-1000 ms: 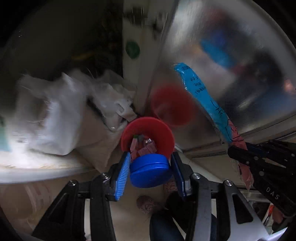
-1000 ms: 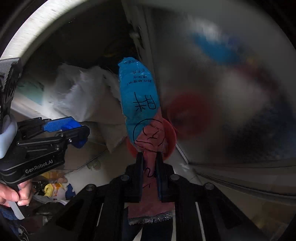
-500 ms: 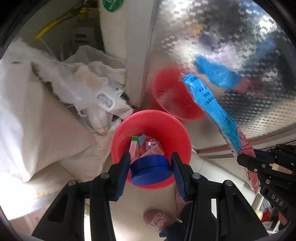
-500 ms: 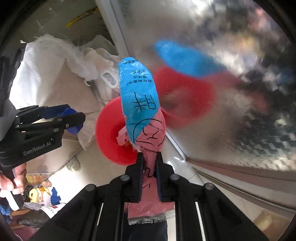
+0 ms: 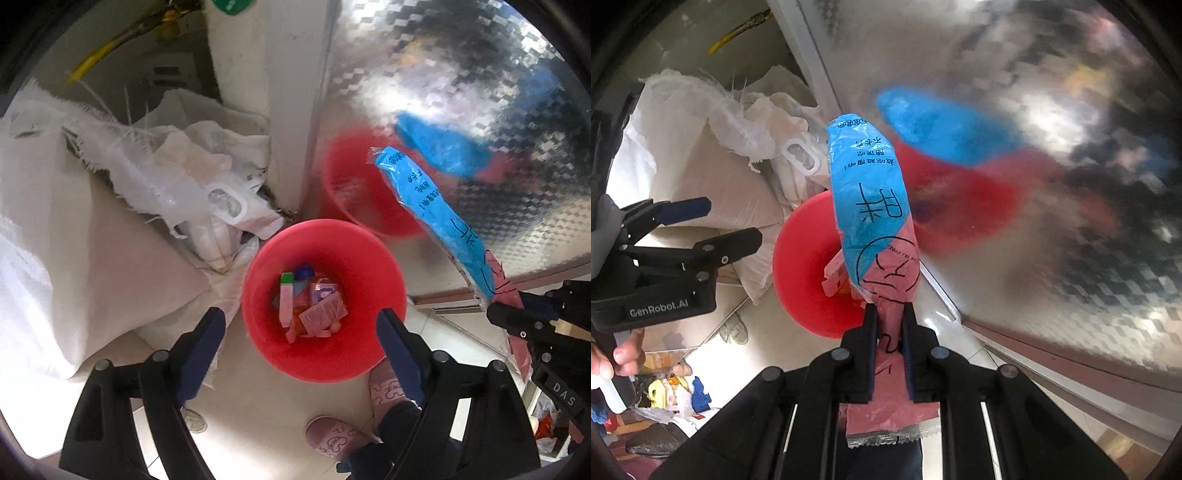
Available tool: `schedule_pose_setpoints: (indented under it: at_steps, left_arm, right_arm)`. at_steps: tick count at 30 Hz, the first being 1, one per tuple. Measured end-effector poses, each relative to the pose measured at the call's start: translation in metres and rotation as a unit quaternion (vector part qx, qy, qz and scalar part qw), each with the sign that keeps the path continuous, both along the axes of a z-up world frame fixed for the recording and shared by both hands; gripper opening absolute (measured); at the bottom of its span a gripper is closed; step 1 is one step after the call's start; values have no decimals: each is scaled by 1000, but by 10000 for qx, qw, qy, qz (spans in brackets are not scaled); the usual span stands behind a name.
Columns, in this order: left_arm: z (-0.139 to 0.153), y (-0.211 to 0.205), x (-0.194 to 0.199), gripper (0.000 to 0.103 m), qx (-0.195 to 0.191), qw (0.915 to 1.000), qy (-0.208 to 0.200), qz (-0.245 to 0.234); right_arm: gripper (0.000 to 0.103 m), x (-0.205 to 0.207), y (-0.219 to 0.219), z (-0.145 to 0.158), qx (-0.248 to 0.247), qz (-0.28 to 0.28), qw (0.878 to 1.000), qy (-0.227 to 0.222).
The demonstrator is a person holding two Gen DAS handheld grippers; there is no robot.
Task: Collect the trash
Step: 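Open the left tool dropping the lid while the right tool drops the bag into the bin, then raise both open tools back up over the counter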
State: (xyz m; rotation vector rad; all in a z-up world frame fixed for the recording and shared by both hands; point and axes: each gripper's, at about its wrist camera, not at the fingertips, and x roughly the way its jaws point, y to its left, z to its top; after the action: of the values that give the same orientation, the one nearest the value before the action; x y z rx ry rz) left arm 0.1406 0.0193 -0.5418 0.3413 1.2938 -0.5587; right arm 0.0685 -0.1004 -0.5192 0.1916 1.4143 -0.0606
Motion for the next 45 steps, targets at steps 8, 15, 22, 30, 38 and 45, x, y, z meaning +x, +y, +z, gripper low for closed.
schedule_pose_setpoints:
  at_steps: [8, 15, 22, 30, 38, 45]
  left_arm:
    - [-7, 25, 3, 83, 110, 9997, 87, 221]
    - [-14, 41, 5, 83, 190, 9983, 55, 544]
    - [-12, 47, -1, 83, 177, 9977, 63, 651]
    - [23, 49, -22, 83, 101, 9976, 63, 683]
    - [100, 52, -52, 83, 45, 9965, 18, 831]
    - [191, 63, -75, 83, -57, 9953, -64, 965]
  right_arm:
    - [11, 8, 14, -8, -38, 399, 9991, 107]
    - [13, 14, 25, -12, 2, 649, 9979, 84]
    - [68, 9, 29, -4, -88, 740, 9972, 28]
    - [73, -8, 33, 28, -235, 785, 9966, -74]
    - [73, -24, 35, 91, -263, 767, 9963, -280]
    - [73, -38, 45, 176, -282, 779, 9948, -599]
